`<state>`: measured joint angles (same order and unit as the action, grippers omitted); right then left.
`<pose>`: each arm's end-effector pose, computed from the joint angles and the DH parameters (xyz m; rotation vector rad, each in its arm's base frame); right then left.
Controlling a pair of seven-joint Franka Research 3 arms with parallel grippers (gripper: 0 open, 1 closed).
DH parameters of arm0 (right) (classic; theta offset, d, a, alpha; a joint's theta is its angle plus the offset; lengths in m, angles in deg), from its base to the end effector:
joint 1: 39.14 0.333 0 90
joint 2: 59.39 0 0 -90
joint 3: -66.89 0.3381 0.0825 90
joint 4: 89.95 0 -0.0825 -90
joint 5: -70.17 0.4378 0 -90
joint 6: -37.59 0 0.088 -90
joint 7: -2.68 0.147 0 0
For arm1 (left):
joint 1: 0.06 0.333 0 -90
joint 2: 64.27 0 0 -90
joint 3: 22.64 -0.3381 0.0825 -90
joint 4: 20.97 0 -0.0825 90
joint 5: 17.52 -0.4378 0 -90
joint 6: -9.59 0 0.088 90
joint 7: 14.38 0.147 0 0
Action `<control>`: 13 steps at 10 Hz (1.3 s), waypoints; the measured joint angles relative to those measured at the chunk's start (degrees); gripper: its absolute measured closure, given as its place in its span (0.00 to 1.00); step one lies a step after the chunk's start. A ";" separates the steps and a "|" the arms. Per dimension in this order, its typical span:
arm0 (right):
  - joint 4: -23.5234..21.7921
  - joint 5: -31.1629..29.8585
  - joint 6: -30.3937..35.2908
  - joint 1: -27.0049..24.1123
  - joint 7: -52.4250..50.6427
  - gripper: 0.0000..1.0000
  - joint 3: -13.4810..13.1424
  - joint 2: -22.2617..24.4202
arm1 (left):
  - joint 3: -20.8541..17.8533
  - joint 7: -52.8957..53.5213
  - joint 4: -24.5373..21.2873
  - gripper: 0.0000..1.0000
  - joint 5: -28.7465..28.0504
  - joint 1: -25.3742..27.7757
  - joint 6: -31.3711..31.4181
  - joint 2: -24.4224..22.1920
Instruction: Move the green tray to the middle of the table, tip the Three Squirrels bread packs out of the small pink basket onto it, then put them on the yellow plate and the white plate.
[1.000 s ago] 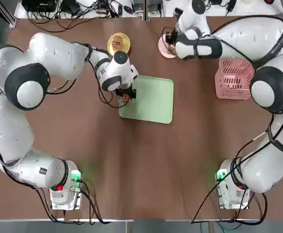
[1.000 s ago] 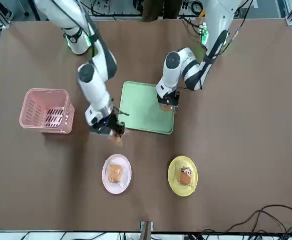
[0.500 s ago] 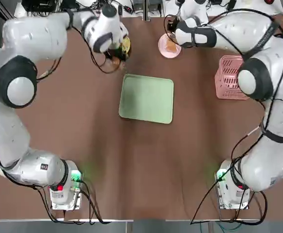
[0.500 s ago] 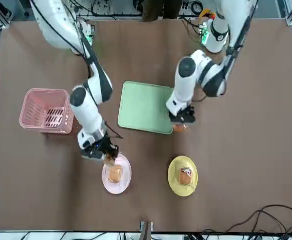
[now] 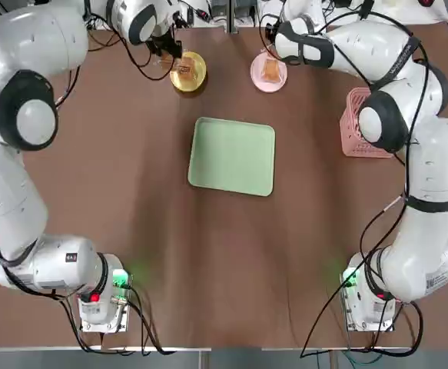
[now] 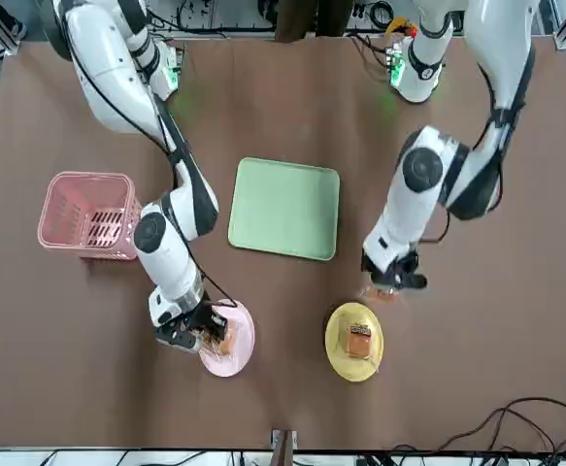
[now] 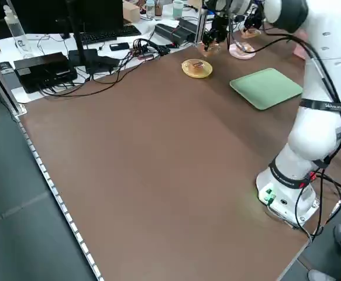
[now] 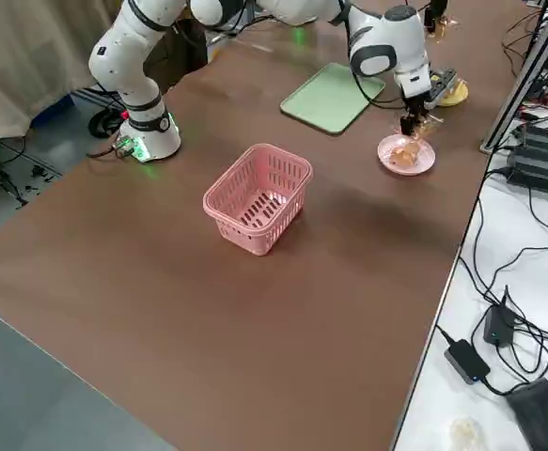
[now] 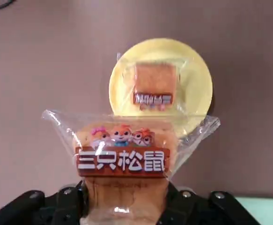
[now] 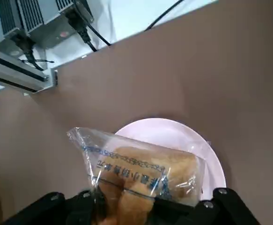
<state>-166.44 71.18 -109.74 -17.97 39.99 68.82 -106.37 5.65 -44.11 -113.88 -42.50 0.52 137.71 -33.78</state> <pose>0.7882 0.3291 0.2322 -2.8330 0.3945 -0.4975 0.7000 -0.2928 0.3109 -3.0868 0.2044 -0.3076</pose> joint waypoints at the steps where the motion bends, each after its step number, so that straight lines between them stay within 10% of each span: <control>1: 0.56 0.02 -1.24 -0.24 -0.36 0.78 0.23 -1.34 | 0.01 -0.04 3.77 0.48 -2.21 -0.54 0.18 4.17; 4: 1.08 0.02 -4.86 -0.86 -1.31 0.78 1.06 -3.57 | -2.94 -0.10 11.86 0.48 -4.28 -3.78 3.35 12.07; 11: 1.09 0.05 -7.98 -1.07 -1.55 0.78 1.37 -5.57 | -10.03 -0.09 13.75 0.45 -4.29 -9.75 8.56 14.25; 13: 1.06 0.05 -7.97 -1.07 -1.61 0.63 1.37 -5.63 | -10.54 -0.11 13.77 0.42 -4.29 -9.77 11.11 15.40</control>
<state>-165.38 71.23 -117.71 -19.04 38.37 70.19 -111.99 -4.88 -44.23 -100.11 -46.78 -9.26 148.82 -18.38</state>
